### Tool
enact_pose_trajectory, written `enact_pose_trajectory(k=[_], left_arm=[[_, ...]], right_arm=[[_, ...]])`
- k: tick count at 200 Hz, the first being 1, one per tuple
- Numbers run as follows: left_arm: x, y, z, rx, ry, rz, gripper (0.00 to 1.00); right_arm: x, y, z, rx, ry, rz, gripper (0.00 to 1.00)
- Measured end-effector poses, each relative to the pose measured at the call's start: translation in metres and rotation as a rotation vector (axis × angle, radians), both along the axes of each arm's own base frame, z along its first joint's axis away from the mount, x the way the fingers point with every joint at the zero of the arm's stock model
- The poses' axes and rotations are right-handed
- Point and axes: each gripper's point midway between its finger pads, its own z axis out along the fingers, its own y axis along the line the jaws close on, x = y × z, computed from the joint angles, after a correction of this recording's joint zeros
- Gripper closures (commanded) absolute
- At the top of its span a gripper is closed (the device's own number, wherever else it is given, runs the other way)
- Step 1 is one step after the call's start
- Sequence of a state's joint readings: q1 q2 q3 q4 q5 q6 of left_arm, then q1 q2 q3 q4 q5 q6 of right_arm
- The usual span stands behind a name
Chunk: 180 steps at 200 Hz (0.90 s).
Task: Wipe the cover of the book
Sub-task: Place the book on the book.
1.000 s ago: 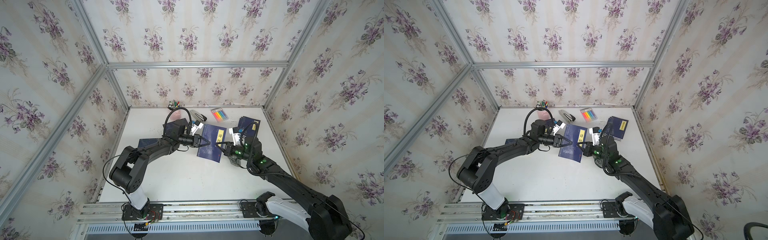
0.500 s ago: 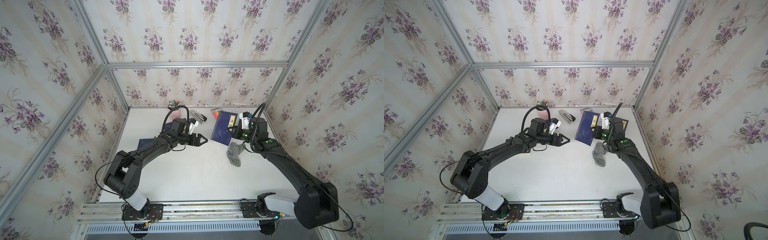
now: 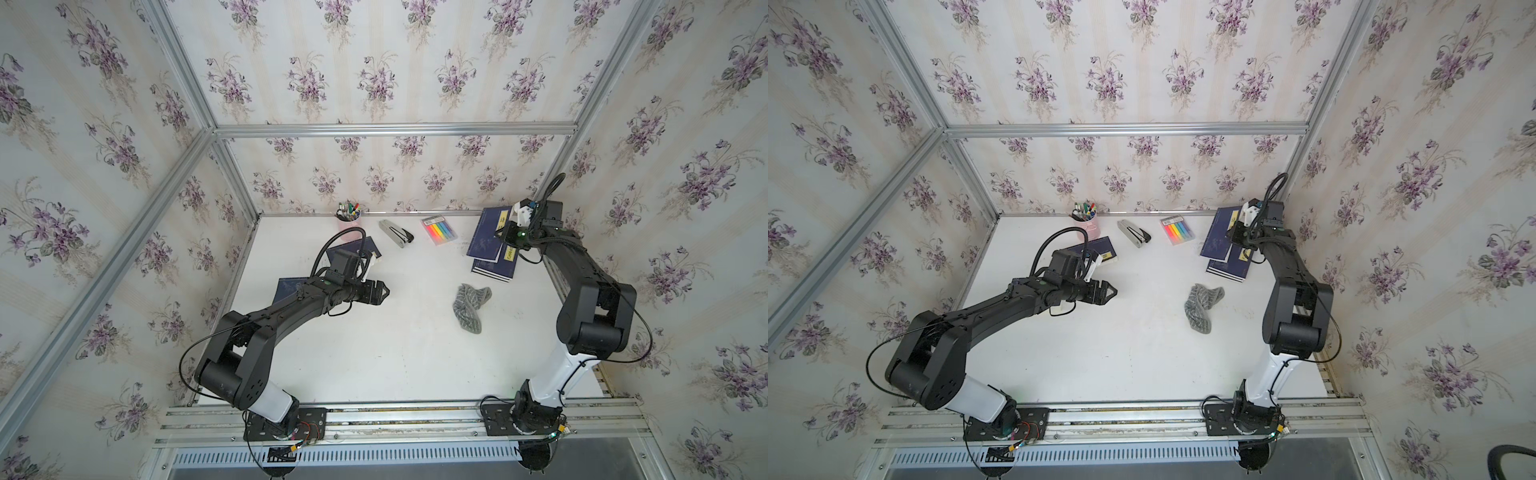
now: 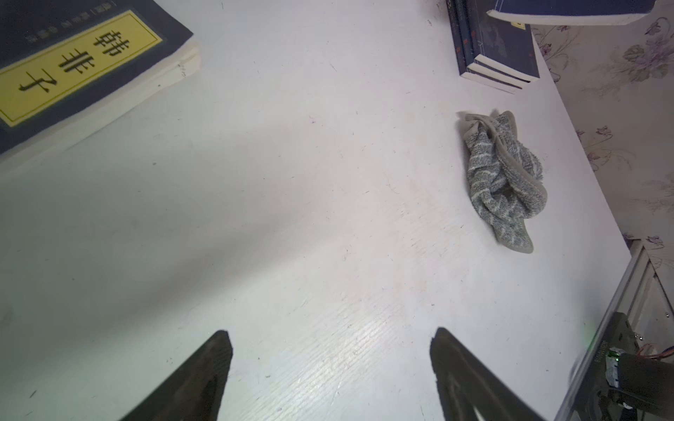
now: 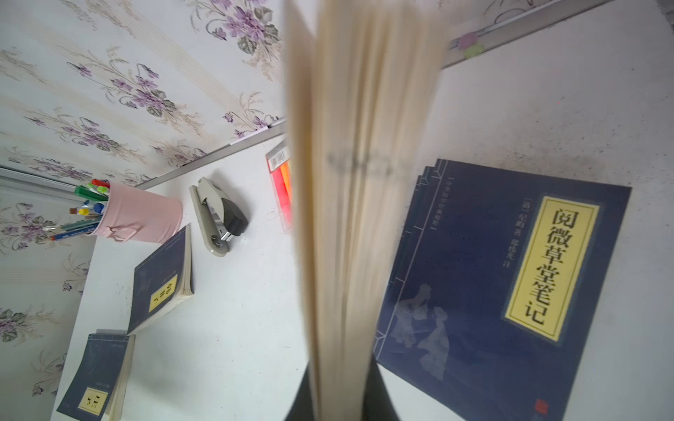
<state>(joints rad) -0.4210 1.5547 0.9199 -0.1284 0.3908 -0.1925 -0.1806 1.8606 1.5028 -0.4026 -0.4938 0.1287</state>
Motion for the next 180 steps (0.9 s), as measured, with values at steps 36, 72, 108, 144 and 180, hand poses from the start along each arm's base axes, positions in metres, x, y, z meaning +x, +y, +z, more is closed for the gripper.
enact_pose_trajectory(k=[36,72,108,144,180], left_arm=[[0.004,0.01,-0.011,0.046,-0.011,0.044,0.13],[0.009,0.014,-0.011,0.061,-0.029,0.063,0.13],[0.01,0.016,-0.013,0.072,-0.03,0.07,0.13],[0.01,0.018,-0.014,0.086,-0.034,0.079,0.13],[0.011,0.019,-0.017,0.095,-0.03,0.08,0.13]], right_arm=[[0.0,-0.039,-0.029,0.002,0.082,-0.039,1.0],[-0.002,-0.056,-0.059,-0.009,0.158,-0.062,1.0],[-0.005,-0.062,-0.087,-0.001,0.222,-0.065,1.0],[-0.007,-0.075,-0.104,-0.024,0.263,-0.088,1.0],[-0.006,-0.083,-0.111,-0.047,0.282,-0.103,1.0]])
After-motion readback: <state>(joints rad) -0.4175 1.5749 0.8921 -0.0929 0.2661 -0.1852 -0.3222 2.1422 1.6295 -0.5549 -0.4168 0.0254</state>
